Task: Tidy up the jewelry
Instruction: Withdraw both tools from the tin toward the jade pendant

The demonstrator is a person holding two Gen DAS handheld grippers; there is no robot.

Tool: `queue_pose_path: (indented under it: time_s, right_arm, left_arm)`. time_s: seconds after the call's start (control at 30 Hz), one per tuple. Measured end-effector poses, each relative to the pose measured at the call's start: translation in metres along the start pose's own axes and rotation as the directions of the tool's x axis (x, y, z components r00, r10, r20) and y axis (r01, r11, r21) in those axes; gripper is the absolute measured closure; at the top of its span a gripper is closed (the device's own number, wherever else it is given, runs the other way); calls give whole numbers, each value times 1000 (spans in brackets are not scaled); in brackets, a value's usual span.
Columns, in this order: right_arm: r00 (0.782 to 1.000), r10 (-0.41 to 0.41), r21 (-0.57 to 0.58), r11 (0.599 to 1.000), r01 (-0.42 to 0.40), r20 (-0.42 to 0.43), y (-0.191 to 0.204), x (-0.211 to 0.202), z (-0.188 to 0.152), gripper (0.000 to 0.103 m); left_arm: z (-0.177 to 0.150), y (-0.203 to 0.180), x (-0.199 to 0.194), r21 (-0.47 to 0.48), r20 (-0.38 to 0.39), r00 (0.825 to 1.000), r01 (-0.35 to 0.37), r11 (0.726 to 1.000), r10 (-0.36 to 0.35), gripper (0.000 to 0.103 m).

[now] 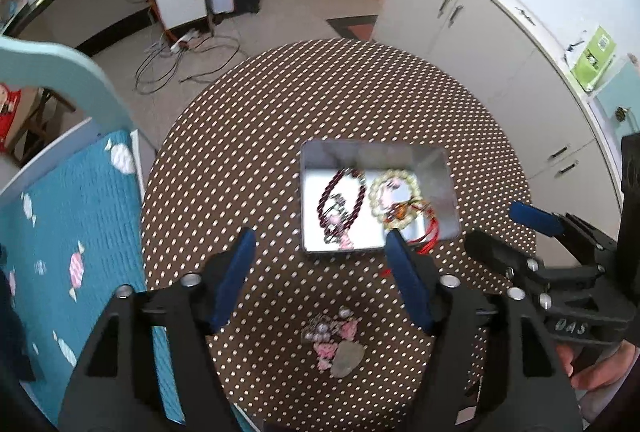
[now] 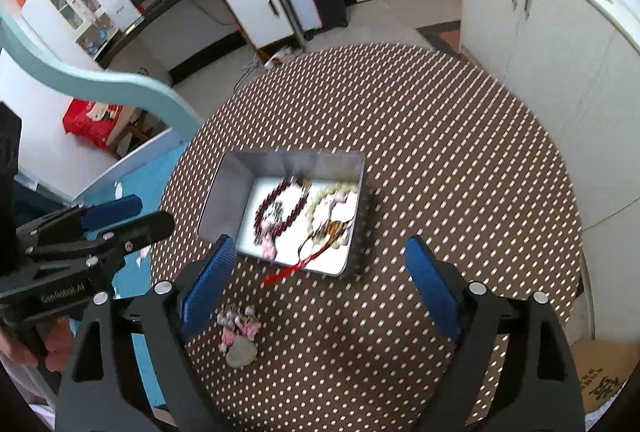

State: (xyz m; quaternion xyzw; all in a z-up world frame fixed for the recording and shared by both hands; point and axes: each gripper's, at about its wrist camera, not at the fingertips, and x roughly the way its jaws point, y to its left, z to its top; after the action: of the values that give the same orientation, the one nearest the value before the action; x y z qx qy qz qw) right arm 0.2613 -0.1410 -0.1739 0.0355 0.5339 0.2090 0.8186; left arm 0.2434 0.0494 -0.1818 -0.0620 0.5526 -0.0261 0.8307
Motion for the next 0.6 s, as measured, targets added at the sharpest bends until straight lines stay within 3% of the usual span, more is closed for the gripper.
queue_pose_path:
  time_s: [0.3, 0.6]
  right_arm:
    - [995, -3, -102, 995, -7, -100, 24, 19, -37, 8]
    - [985, 67, -285, 952, -110, -156, 65, 41, -81, 8]
  left_arm:
    - [-41, 20, 13, -24, -92, 994, -52, 998, 50, 15]
    - [-93, 45, 25, -73, -189, 979, -88, 993, 73, 10]
